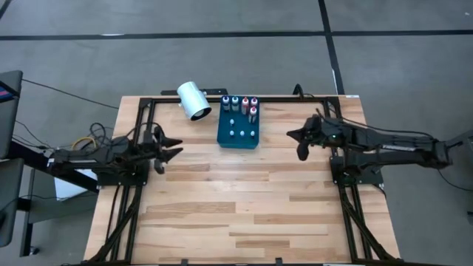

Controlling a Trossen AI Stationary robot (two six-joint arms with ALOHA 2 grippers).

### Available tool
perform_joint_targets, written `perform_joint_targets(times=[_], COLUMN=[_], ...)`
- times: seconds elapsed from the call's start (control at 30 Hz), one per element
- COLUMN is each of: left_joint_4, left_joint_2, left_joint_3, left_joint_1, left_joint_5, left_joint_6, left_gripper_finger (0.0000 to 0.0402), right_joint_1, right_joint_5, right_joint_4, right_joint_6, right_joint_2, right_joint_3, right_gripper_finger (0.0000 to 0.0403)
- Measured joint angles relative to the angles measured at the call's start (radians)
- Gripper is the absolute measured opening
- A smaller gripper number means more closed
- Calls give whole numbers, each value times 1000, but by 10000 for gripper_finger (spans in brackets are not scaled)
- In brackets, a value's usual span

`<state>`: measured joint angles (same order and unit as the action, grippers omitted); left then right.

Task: Pick & Place food coloring
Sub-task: Return to Home Position

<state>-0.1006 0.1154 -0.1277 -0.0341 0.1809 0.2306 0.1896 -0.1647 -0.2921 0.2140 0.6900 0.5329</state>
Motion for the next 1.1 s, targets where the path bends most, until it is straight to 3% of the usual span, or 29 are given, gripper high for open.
perform_joint_targets(times=[0.13, 0.4, 0.57, 0.87, 1.1], left_joint_4=[-98, -109, -124, -134, -135], left_joint_2=[0, 0, 0, 0, 0], left_joint_3=[66, 108, 116, 118, 118], left_joint_1=[0, 0, 0, 0, 0], left_joint_5=[-39, -48, -116, -124, -124], left_joint_6=[38, 36, 4, -25, -27], left_gripper_finger=[147, 147, 147, 147, 147], right_joint_1=[-7, -66, -120, -229, -308], right_joint_5=[0, 1, -1, -103, -77], right_joint_4=[4, 41, 45, 69, 112], right_joint_6=[31, 35, 51, 75, -30], right_joint_2=[-74, -204, -287, -447, -554], right_joint_3=[-48, -134, -201, -318, -378], right_gripper_finger=[0, 0, 0, 0, 0])
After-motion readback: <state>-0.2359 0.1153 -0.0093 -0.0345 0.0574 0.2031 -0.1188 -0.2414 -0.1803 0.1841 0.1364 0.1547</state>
